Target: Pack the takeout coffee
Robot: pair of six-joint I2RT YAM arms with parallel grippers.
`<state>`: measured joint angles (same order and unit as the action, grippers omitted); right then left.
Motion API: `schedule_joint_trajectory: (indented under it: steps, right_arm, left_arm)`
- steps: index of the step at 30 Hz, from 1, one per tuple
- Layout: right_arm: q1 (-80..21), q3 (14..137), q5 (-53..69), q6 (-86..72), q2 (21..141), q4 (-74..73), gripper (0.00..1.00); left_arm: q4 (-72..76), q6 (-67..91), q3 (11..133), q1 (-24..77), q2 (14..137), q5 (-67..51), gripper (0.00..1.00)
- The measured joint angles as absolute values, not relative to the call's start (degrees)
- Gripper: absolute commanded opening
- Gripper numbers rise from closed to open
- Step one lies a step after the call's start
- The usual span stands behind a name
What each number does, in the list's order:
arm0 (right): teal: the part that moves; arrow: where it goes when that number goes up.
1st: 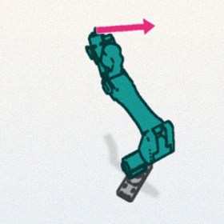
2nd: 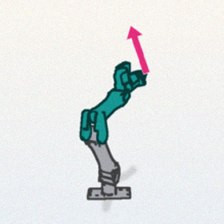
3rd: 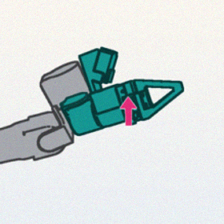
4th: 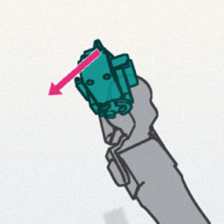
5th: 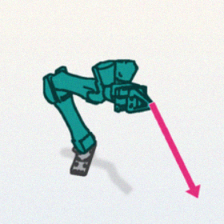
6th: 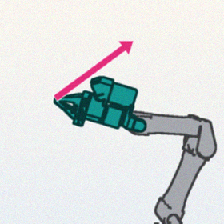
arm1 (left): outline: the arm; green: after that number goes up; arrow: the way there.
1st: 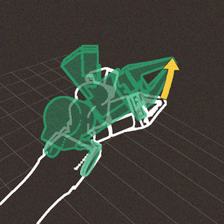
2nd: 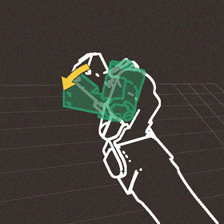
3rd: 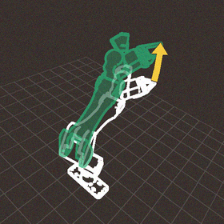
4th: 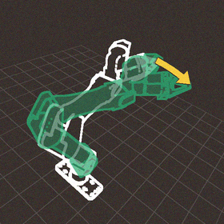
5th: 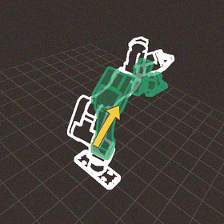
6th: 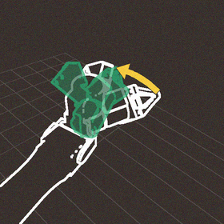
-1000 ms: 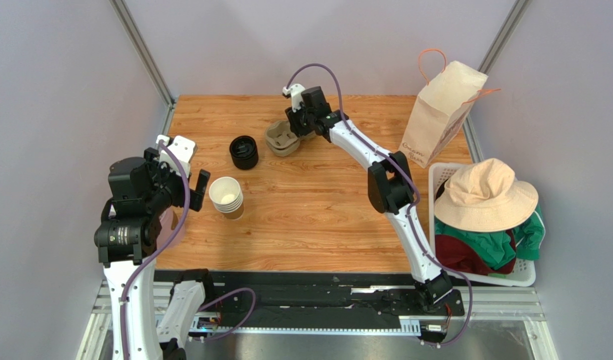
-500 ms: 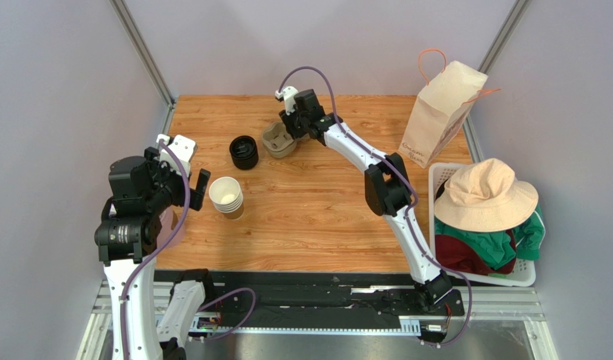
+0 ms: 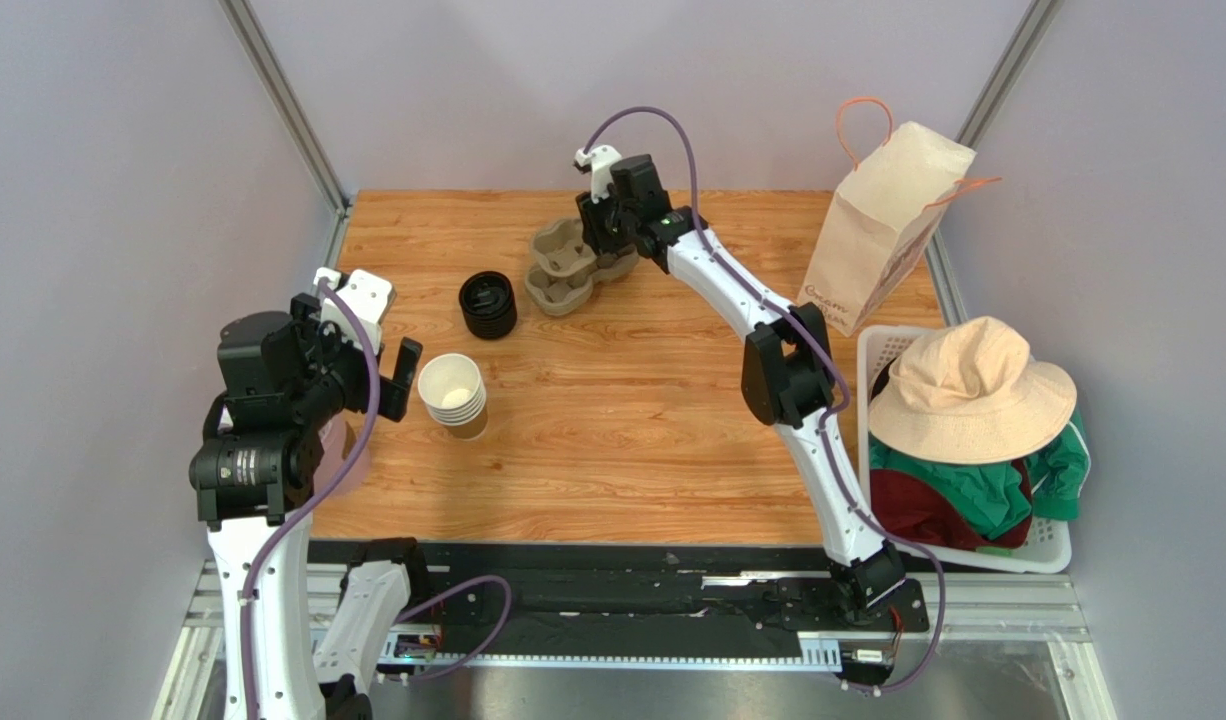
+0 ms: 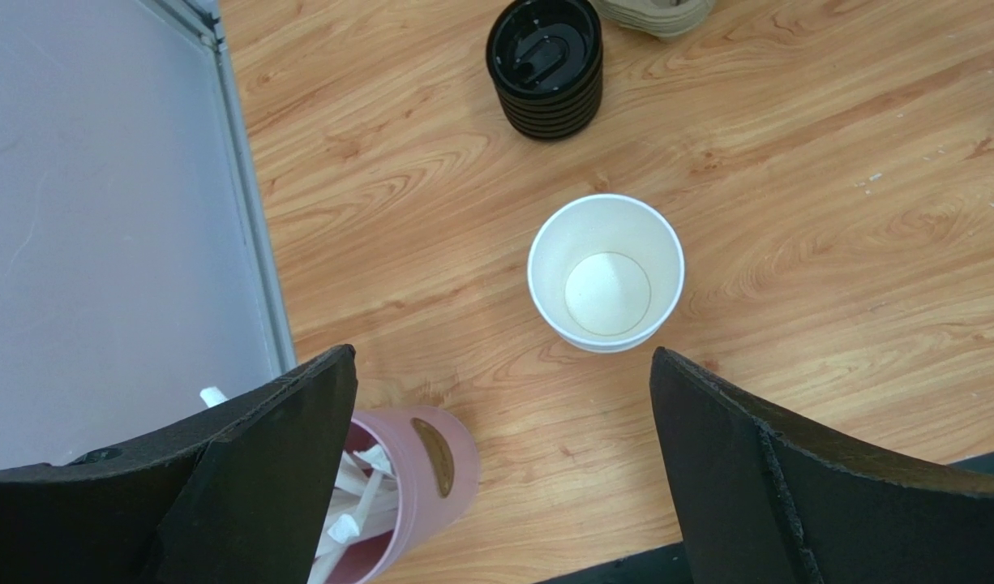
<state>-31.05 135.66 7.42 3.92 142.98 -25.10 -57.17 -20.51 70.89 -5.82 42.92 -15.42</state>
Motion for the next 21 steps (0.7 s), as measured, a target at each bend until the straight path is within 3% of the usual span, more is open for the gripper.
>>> schedule_joint_trajectory:
  steps: [9, 21]
  right_arm:
    - [-30.2, 136.7, 5.9, 6.0, 134.3, -31.1, 0.32]
    - [-21.3, 130.3, -5.0, 12.6, 96.9, -33.6, 0.3]
  left_arm:
    - [-58.3, -20.5, 74.7, -5.4, 49.4, -20.8, 0.99]
    - [-55.6, -23.2, 96.4, 13.3, 69.4, -14.4, 0.99]
